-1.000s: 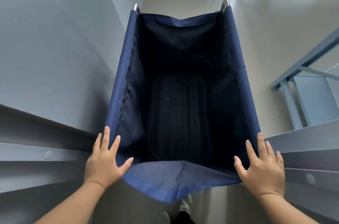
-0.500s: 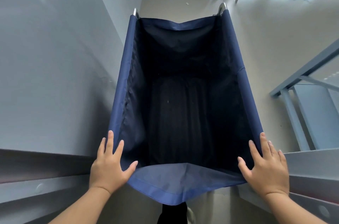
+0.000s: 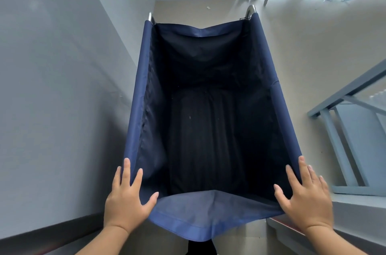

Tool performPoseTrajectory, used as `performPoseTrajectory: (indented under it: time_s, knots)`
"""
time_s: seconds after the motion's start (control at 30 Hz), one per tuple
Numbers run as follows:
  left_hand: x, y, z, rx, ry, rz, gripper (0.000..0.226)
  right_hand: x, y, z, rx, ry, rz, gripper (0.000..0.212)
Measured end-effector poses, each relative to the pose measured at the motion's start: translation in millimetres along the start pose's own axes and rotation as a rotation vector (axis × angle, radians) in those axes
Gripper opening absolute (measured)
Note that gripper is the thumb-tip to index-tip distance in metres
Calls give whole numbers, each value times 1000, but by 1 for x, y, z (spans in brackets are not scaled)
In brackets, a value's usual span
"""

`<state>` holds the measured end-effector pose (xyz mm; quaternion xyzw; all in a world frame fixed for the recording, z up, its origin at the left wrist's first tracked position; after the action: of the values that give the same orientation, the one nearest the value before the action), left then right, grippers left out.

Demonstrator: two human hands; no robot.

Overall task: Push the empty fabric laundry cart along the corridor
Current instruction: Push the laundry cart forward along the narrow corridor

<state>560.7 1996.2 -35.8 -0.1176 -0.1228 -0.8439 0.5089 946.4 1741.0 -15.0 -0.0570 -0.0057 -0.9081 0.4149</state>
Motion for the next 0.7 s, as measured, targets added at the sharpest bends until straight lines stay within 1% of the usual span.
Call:
performPoseTrajectory:
  time_s: [0.33,0.4,0.5,0.7]
  knots:
    - [-62,-3,15,-6,3,-8,92,-59,-12,3,24,-51,0,68]
    - [-75,-1,20,-11,0,-17,90,-70,-15,3,20,-41,-1,69]
    - [-93,1,31,-10,9,-24,79,-90,-19,5,7,-45,5,71]
    - [-129,7,47,-20,19,-31,81,-127,-28,10,-8,-10,1,70]
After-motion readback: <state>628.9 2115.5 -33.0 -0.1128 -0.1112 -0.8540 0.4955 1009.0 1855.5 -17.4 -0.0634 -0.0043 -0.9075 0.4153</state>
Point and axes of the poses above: each hand's wrist, its own x-axis away from the middle knuckle, its own z-axis out of the back of the hand, y = z × x, the point moved 8 cm from there along -x, towards the middle knuckle, and after that the axes turned 2 degrees about -y, right-handed, at the moved point
